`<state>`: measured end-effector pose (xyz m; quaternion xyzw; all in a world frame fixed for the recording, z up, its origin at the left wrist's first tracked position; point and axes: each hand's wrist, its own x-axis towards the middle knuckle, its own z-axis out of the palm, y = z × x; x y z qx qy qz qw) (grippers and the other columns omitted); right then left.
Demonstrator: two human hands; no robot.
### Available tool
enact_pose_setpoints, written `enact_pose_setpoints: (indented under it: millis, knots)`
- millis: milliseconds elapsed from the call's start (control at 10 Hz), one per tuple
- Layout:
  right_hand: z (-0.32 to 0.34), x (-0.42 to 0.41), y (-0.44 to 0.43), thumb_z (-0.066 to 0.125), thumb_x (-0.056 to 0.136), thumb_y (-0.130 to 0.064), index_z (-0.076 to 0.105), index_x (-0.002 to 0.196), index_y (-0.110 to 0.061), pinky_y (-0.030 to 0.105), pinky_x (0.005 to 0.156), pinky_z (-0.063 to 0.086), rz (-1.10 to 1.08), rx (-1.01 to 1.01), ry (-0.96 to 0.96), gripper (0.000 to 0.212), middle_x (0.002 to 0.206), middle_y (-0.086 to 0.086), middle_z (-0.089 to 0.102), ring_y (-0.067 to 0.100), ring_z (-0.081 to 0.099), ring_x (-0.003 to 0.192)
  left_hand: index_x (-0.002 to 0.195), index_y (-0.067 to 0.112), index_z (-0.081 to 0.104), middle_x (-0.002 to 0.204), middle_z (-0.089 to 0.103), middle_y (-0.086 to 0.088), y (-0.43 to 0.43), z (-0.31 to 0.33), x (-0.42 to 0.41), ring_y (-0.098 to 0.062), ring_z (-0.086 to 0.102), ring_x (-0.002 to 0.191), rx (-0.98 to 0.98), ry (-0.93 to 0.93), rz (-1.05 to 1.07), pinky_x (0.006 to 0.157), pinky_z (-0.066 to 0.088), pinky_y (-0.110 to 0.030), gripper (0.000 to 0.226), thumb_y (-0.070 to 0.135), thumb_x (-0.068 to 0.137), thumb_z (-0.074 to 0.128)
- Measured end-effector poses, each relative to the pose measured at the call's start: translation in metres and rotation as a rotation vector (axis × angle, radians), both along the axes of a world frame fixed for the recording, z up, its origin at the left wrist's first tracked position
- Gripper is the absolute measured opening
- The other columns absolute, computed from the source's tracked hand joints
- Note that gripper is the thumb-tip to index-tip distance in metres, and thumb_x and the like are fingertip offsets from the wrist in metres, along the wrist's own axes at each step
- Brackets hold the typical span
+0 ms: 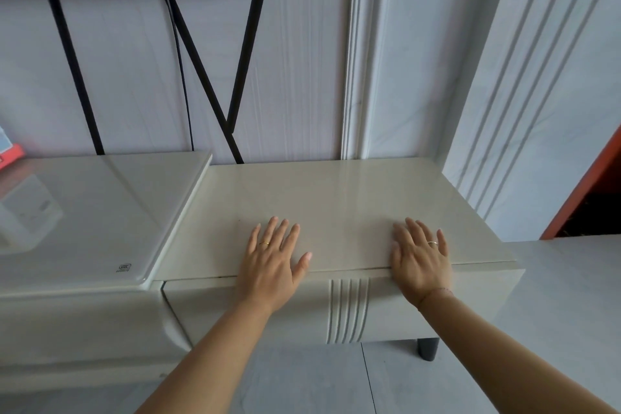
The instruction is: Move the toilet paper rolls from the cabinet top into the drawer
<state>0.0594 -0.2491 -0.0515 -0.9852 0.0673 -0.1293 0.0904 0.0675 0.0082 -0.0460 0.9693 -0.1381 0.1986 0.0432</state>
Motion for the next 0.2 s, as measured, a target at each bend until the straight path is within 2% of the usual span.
enact_pose_setpoints:
  millis: [100, 200]
  knots:
    - [0.009, -0.011, 0.001, 0.019, 0.100, -0.039, 0.020, 0.151, -0.023, 0.043, 0.120, -0.010, -0.003, -0.007, 0.046, 0.054, 0.162, 0.000, 0.014, 0.016, 0.003, 0.150, 0.120, 0.011, 0.064, 0.125, 0.062, -0.010, 0.000, 0.002, -0.010, -0.027, 0.052, 0.123, -0.062, -0.005, 0.043, 0.107, 0.031, -0.045, 0.059, 0.047, 0.088, 0.030]
    - [0.015, -0.045, 0.005, 0.018, 0.100, -0.047, 0.012, 0.152, -0.026, 0.041, 0.120, -0.011, -0.010, 0.032, 0.049, 0.057, 0.162, -0.007, 0.006, 0.011, -0.004, 0.150, 0.121, 0.011, 0.064, 0.131, 0.058, -0.010, 0.002, -0.013, -0.035, -0.025, 0.046, 0.129, -0.076, -0.038, -0.024, 0.110, 0.020, -0.044, 0.054, 0.041, 0.087, 0.035]
